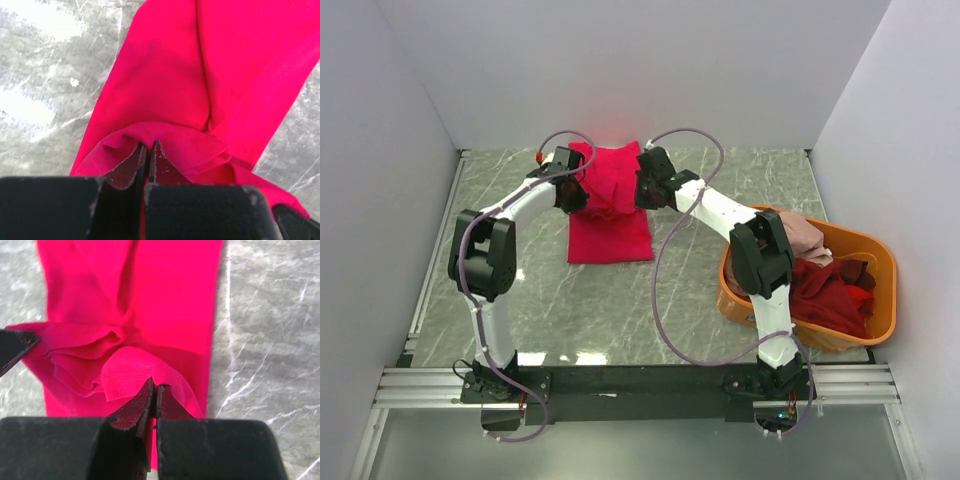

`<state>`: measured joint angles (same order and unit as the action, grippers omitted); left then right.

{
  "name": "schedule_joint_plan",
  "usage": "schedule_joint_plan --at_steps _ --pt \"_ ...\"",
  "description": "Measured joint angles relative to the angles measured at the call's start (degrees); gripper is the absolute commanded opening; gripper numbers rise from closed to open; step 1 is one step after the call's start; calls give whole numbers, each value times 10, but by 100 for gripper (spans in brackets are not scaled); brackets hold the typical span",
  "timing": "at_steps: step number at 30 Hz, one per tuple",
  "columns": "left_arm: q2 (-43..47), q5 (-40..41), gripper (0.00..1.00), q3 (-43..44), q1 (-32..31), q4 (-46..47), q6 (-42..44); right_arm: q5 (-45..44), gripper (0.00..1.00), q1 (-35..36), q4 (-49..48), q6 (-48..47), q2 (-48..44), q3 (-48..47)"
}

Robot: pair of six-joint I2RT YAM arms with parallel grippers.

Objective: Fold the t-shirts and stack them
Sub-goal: Fold the tshirt

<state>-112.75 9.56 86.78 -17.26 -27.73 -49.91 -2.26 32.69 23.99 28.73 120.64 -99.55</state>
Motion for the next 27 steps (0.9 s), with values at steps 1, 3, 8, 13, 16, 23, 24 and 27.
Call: schedule_joint_plan --at_steps 1,3,8,13,16,23,24,27 --pt "-5 -3 4 3 1 1 2 -3 0 -2 3 2 7 -7" --pt "-15 -8 12 10 4 1 6 -7 0 -6 5 6 19 -16" --pt "-34 -21 65 37 10 2 23 0 50 -20 17 12 32 -32" --pt "-35 -33 99 61 19 4 37 13 69 -32 24 -4 41 -73" --pt "-18 -35 99 47 23 12 40 25 77 -35 20 -16 32 -66" --pt "123 -49 99 -124 24 48 35 86 77 -35 -9 -29 -73 102" --pt "148 -54 99 -157 24 53 33 95 76 -34 -18 -29 -91 130" --pt "198 -65 98 -240 24 67 22 120 73 -29 -30 -28 -142 208"
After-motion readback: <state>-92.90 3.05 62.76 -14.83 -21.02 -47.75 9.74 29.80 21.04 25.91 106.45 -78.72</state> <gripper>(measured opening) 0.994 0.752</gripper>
